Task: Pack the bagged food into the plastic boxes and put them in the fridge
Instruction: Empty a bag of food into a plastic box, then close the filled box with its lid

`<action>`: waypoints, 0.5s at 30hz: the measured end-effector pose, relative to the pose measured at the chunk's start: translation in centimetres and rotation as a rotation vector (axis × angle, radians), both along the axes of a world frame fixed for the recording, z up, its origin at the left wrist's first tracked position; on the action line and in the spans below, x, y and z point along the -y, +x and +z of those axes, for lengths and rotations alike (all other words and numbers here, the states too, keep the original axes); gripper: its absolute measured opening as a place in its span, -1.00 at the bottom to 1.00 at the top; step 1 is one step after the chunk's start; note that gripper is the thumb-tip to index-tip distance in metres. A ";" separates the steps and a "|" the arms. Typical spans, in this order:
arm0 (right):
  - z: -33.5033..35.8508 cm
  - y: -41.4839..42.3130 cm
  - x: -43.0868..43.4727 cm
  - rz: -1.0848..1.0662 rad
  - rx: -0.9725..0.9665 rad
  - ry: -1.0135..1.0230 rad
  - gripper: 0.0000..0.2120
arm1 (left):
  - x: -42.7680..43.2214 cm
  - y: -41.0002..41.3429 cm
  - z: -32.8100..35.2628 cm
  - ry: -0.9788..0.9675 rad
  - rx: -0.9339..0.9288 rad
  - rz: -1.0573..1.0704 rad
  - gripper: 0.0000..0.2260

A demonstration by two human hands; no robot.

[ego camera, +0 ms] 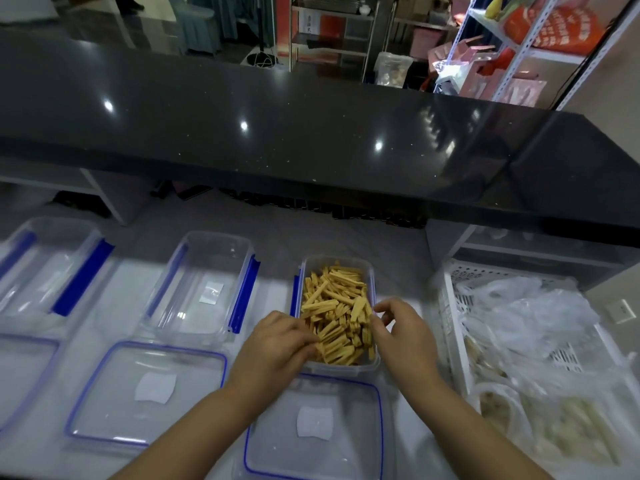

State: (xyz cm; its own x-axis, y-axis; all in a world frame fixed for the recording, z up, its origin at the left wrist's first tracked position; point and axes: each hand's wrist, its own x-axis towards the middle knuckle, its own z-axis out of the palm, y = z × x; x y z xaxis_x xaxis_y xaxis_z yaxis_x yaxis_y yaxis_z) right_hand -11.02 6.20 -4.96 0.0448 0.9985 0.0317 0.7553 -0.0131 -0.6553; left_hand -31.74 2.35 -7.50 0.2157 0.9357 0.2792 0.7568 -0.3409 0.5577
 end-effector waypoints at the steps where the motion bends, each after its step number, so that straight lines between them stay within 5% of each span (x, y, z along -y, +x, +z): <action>1: 0.1 0.2 0.8 0.016 0.000 -0.001 -0.94 | 0.5 -0.2 0.1 0.014 0.019 0.064 -0.83; 6: -0.7 1.4 5.2 0.113 0.173 -0.104 -0.87 | 2.9 -2.0 -0.9 -0.121 -0.090 0.338 -0.85; 10: -1.6 1.3 7.8 0.076 0.277 -0.215 -0.85 | 3.9 -2.6 -2.0 -0.196 -0.446 0.196 -0.77; 15: -2.8 1.1 9.0 0.022 0.320 -0.391 -0.82 | 3.9 -3.0 -2.3 -0.124 -0.525 0.136 -0.80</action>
